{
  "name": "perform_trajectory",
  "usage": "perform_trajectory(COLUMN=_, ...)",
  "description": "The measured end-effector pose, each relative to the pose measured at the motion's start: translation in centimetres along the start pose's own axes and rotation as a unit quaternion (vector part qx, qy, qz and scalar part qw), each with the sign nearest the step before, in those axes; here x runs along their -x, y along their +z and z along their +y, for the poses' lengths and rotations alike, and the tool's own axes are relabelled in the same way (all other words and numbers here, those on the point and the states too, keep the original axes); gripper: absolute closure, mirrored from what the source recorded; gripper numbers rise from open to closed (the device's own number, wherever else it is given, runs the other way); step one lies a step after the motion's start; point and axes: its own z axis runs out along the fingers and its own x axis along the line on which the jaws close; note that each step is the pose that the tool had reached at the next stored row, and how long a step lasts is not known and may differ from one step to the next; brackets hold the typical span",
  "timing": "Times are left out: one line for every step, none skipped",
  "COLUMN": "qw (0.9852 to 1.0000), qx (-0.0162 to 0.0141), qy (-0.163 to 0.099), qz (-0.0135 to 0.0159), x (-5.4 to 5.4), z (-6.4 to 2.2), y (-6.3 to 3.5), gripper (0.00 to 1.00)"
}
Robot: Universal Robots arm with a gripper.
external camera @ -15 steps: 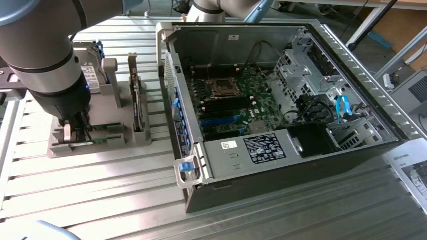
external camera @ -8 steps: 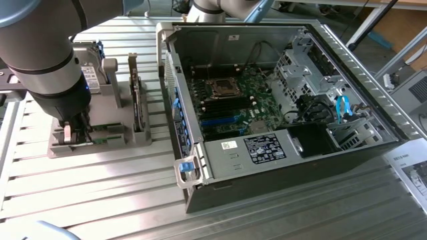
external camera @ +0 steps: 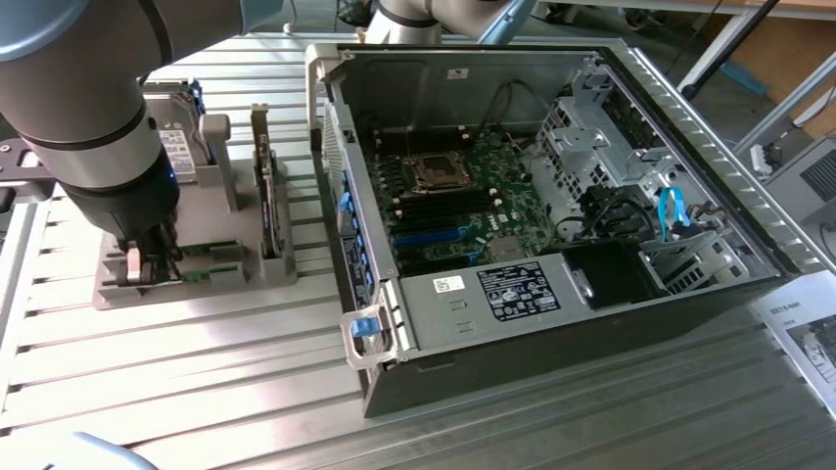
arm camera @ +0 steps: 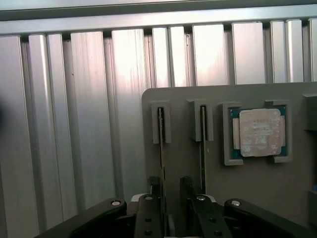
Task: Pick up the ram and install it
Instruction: 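Pick up the ram and move it above insertion slot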
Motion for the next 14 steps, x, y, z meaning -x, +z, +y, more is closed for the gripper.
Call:
perform_trajectory(qw=1.0, qx=0.0, qy=0.0, qz=0.0, x=0.0, z=0.0, y=0.05, gripper=0.7)
perform_trajectory(qw=1.0, qx=0.0001, qy=0.0, qz=0.0001, x=-0.01, z=0.0, y=0.07, gripper=0.7)
perform_trajectory(qw=1.0, qx=0.0001, qy=0.0, qz=0.0001, x=-0.01, z=0.0, y=0.07, gripper=0.7)
perform_trajectory(qw=1.0, qx=0.0001, qy=0.0, qz=0.0001, x=0.0, z=0.0, y=0.07, gripper=0.7)
perform_trajectory(qw=1.0, qx=0.0001, qy=0.0, qz=0.0001, x=0.0, z=0.0, y=0.07, gripper=0.7)
perform_trajectory(qw=1.0, qx=-0.0001, qy=0.0, qz=-0.0001, x=0.0, z=-0.04, y=0.09, gripper=0.7)
perform_trajectory(qw=1.0, qx=-0.0001, qy=0.0, qz=-0.0001, x=0.01, z=-0.16, y=0.1, gripper=0.7)
perform_trajectory(qw=1.0, qx=0.0, qy=0.0, qz=0.0, x=0.02, z=-0.29, y=0.09, gripper=0.7)
perform_trajectory(qw=1.0, qx=0.0, qy=0.0, qz=0.0, x=0.02, z=-0.4, y=0.08, gripper=0.7)
perform_trajectory(qw=1.0, qx=0.0, qy=0.0, qz=0.0, x=0.03, z=-0.5, y=0.08, gripper=0.7)
perform_trajectory(qw=1.0, qx=0.0, qy=0.0, qz=0.0, x=0.04, z=-0.61, y=0.08, gripper=0.7)
perform_trajectory(qw=1.0, qx=0.0, qy=0.0, qz=0.0, x=0.05, z=-0.71, y=0.07, gripper=0.7)
perform_trajectory(qw=1.0, qx=0.0, qy=-0.001, qz=0.0001, x=0.05, z=-0.81, y=0.07, gripper=0.7)
perform_trajectory(qw=1.0, qx=0.0, qy=-0.001, qz=0.0, x=0.06, z=-0.9, y=0.08, gripper=0.7)
